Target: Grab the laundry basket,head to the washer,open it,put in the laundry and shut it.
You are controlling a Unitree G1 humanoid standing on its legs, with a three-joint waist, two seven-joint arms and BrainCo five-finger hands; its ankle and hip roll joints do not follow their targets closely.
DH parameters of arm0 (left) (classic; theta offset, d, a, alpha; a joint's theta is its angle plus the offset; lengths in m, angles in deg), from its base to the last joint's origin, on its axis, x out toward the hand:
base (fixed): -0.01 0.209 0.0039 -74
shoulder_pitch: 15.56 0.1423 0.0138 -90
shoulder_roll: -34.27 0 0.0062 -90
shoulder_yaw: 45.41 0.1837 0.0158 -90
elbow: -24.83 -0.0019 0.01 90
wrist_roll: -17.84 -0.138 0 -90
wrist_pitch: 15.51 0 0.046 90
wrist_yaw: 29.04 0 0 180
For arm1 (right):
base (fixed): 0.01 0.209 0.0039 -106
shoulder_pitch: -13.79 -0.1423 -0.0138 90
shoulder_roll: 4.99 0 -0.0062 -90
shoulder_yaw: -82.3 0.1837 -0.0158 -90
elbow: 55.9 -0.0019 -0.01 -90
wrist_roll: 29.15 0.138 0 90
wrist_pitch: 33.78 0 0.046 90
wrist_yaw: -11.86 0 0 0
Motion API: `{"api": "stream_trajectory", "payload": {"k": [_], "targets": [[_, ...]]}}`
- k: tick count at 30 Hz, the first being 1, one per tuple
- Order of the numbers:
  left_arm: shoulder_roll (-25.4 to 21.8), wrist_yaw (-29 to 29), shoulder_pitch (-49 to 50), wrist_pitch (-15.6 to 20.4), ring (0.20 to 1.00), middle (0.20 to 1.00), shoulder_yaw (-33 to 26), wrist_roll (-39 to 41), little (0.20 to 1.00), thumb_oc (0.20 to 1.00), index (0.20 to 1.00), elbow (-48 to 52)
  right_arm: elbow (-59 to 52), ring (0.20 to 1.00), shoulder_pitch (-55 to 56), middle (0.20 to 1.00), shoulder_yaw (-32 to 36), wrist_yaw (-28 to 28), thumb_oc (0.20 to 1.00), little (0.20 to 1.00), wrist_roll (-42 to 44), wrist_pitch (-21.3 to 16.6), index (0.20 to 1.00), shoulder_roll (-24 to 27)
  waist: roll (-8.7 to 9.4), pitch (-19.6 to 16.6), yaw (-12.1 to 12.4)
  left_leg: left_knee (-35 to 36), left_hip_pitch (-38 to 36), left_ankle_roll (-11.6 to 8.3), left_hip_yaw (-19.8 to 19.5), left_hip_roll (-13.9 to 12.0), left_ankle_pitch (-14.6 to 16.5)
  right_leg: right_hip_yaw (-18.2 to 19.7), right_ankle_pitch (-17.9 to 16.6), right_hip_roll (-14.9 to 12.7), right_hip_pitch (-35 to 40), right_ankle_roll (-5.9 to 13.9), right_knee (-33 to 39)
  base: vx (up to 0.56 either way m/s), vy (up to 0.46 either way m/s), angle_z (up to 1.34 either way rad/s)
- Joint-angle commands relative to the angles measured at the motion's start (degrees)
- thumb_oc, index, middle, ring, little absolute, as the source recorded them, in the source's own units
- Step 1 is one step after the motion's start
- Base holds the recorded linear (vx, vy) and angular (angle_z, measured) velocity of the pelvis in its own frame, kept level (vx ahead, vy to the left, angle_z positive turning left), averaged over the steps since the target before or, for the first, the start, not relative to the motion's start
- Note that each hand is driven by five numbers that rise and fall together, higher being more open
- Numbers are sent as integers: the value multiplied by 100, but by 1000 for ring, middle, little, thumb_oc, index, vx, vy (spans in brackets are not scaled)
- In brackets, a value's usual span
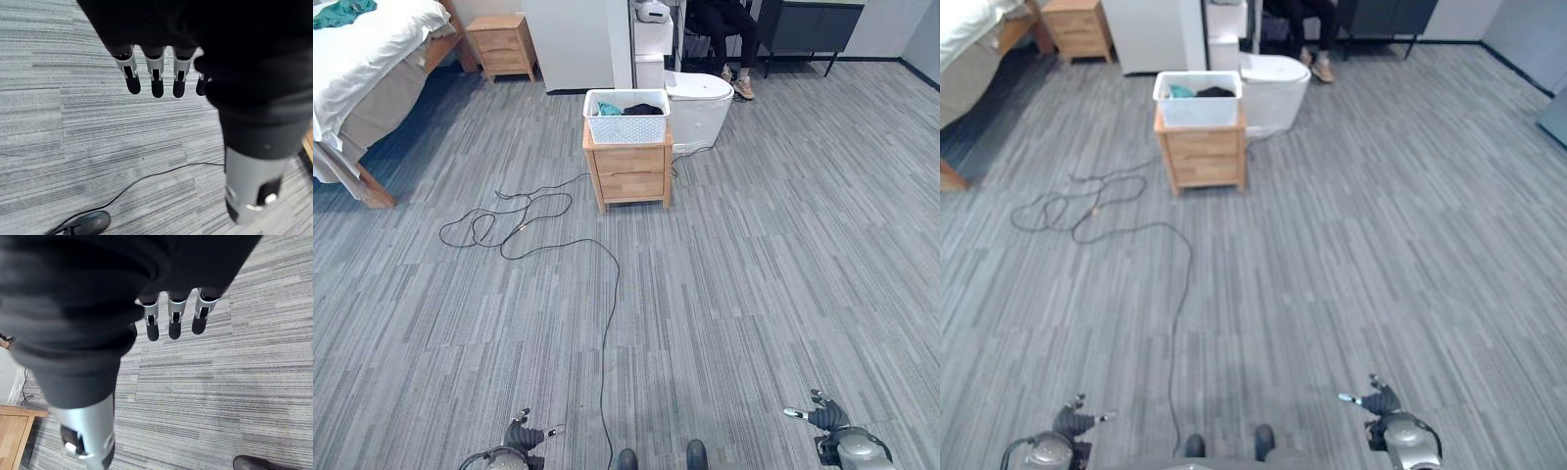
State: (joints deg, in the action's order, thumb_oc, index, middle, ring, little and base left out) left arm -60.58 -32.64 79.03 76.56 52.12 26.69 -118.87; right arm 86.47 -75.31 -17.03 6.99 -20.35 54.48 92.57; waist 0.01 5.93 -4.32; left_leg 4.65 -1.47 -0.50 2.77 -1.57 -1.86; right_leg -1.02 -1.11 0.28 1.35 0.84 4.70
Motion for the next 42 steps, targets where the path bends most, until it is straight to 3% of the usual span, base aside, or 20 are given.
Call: {"api": "stream_trajectory", "payload": {"k": [1, 13, 16, 18, 21, 23, 29, 33, 34, 37, 38, 39, 40, 41, 42], "targets": [[-199, -106, -122, 119, 1000, 1000, -285, 216, 1000, 1000, 1000, 146, -41, 1000, -132, 1000, 116, -90, 1000, 1000, -21, -151, 1000, -71, 301, -8, 56, -124, 10, -3, 57, 224, 418, 144, 528, -157, 62, 473, -248, 36, 35, 0], [-267, -270, -79, 144, 1000, 1000, -516, 594, 1000, 1000, 1000, 547, -81, 1000, -248, 1000, 249, -232, 1000, 1000, 233, -121, 1000, -250, 493, 140, 185, -889, 491, 169, 115, 341, 830, 225, 578, -338, -162, 602, -604, 32, 76, -8], [-332, -302, -38, 148, 1000, 1000, -578, 631, 1000, 1000, 1000, 674, -146, 1000, -247, 1000, 221, -252, 1000, 1000, 234, -97, 1000, -305, 546, 203, 215, -1077, 594, 238, 116, 389, 947, 286, 540, -378, -379, 705, -959, 60, 147, -20], [-406, -313, -53, 151, 1000, 1000, -598, 609, 1000, 1000, 1000, 745, -197, 1000, -266, 1000, 161, -244, 1000, 1000, 227, -100, 1000, -349, 549, 310, 197, -1147, 587, 310, 81, 408, 1042, 268, 467, -368, -676, 853, -1639, 84, 127, -21], [-418, -311, -76, 137, 1000, 1000, -566, 532, 1000, 1000, 1000, 774, -287, 1000, -300, 1000, 63, -249, 1000, 1000, 190, -103, 1000, -381, 536, 412, 151, -1072, 344, 347, 97, 424, 1167, 82, 314, -370, -1126, 855, -2024, 154, 101, -6], [-425, -307, -74, 141, 1000, 1000, -558, 521, 1000, 1000, 1000, 796, -338, 1000, -310, 1000, 32, -242, 1000, 1000, 157, -103, 1000, -359, 514, 459, 134, -1017, 189, 350, 97, 439, 1231, -23, 214, -380, -1274, 835, -1995, 199, 52, -18], [-298, -303, -155, 156, 1000, 1000, -447, 485, 1000, 1000, 1000, 666, -596, 1000, -181, 1000, -77, -247, 1000, 1000, -53, -71, 1000, -204, 402, 640, -93, -777, -590, 270, -174, 534, 1517, -711, -87, -454, -1922, 866, -917, 280, -14, 16], [-194, -223, -100, 182, 1000, 1000, -372, 389, 1000, 1000, 1000, 705, -511, 1000, -63, 1000, -94, -233, 1000, 1000, -153, -76, 1000, -190, 388, 543, -140, -773, -901, 185, -419, 583, 1670, -632, -231, -455, -1823, 798, -803, 318, -127, 43], [-194, -223, -100, 181, 1000, 1000, -372, 389, 1000, 1000, 1000, 705, -511, 1000, -63, 1000, -94, -233, 1000, 1000, -153, -76, 1000, -190, 387, 544, -140, -773, -902, 185, -419, 582, 1670, -632, -231, -455, -1822, 798, -802, 439, -232, 79], [-74, -203, -75, 159, 1000, 1000, -277, 412, 1000, 1000, 1000, 692, -404, 1000, -69, 1000, -83, -244, 1000, 1000, -182, -91, 1000, -166, 255, 369, -184, -1061, -936, -134, -503, 339, 1257, -513, -182, -269, -1626, 603, -888, 246, -167, 52], [-77, -203, -76, 158, 1000, 1000, -278, 412, 1000, 1000, 1000, 692, -404, 1000, -70, 1000, -83, -244, 1000, 1000, -182, -92, 1000, -169, 271, 359, -192, -1056, -920, -132, -510, 356, 1239, -512, -193, -287, -1639, 605, -881, 398, -325, 41], [-33, -136, -73, 134, 1000, 1000, -134, 418, 1000, 1000, 1000, 824, -427, 1000, -76, 1000, -93, -248, 1000, 1000, -116, -124, 1000, -129, 221, 231, -242, -1835, -658, -433, -472, 131, 643, -503, -25, -142, -1341, 387, -829, 270, -231, 32], [-33, -136, -73, 134, 1000, 1000, -134, 418, 1000, 1000, 1000, 824, -427, 1000, -76, 1000, -93, -248, 1000, 1000, -116, -124, 1000, -129, 220, 231, -243, -1836, -658, -433, -472, 130, 644, -504, -25, -142, -1341, 387, -828, 421, -346, 15], [-2, -126, -180, 122, 1000, 1000, -21, 410, 1000, 1000, 1000, 793, -382, 1000, -141, 1000, -113, -279, 1000, 1000, -72, -119, 1000, -78, 300, 241, -233, -2247, -257, -376, -245, 21, 532, -510, 192, -173, -1079, 284, -737, 207, -154, 5], [19, -121, -239, 118, 1000, 1000, 25, 419, 1000, 1000, 1000, 756, -341, 1000, -163, 1000, -131, -288, 1000, 1000, -50, -109, 1000, -67, 333, 258, -214, -2226, -82, -292, -141, 20, 648, -514, 256, -191, -993, 255, -712, 378, -227, 16]]}}
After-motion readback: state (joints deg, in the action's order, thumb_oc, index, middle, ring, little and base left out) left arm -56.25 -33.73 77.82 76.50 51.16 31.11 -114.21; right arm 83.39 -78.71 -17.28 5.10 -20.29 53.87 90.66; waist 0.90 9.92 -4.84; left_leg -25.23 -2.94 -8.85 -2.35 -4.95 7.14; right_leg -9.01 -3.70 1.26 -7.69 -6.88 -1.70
